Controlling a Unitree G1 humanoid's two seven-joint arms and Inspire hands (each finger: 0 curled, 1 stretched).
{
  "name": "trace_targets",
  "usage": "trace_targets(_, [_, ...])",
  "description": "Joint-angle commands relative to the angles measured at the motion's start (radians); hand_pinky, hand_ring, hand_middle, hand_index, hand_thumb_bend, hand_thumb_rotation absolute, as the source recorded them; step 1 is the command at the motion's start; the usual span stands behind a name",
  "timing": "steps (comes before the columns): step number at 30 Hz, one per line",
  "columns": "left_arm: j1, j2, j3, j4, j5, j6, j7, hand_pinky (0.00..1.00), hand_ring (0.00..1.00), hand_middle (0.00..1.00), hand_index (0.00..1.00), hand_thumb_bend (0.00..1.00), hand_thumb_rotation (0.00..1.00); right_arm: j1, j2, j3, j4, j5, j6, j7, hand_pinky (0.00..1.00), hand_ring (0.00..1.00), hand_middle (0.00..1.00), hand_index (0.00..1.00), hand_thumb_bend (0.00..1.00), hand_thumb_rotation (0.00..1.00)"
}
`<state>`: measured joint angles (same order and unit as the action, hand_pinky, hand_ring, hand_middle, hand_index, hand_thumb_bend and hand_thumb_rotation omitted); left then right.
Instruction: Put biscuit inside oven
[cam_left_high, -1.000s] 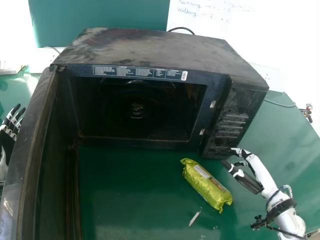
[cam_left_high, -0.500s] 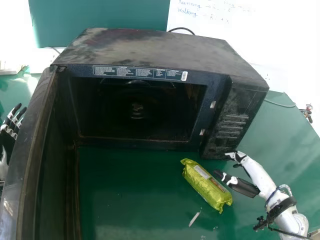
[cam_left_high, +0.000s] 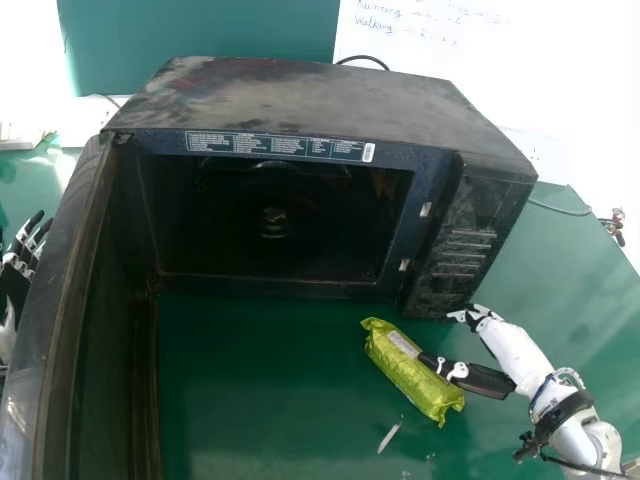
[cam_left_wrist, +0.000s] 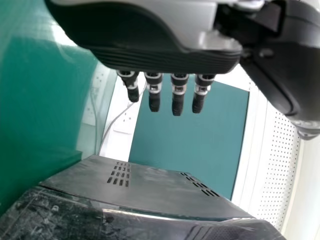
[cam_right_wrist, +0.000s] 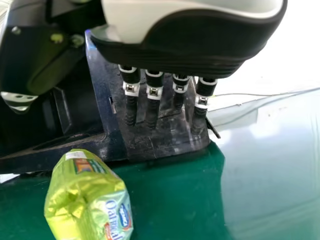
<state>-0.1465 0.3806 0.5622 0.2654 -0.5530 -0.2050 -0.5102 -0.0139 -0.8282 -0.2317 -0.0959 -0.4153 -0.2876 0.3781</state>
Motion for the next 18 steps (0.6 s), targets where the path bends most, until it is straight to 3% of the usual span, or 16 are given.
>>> trace_targets(1, [0.012, -0.007, -0.008, -0.012, 0.006, -0.017, -0.001, 1.00, 1.00, 1.00, 1.00, 0.99, 0.99, 0.012, -0.018, 0.011, -0.007, -0.011, -0.003, 0.002, 0.79, 0.85, 0.85, 0.83, 0.99, 0.58])
trace_targets(12, [0.026, -0.018, -0.009, -0.044, 0.005, -0.008, 0.007, 1.00, 1.00, 1.00, 1.00, 0.99, 0.99, 0.010, -0.052, 0.017, -0.009, -0.034, -0.023, 0.012, 0.78, 0.85, 0.87, 0.89, 1.00, 0.63])
trace_targets(18, [0.035, -0.025, -0.012, -0.059, 0.014, -0.015, 0.015, 1.00, 1.00, 1.00, 1.00, 0.99, 1.00, 0.012, -0.075, 0.031, -0.050, -0.093, 0.007, 0.031, 0.76, 0.85, 0.87, 0.89, 1.00, 0.66])
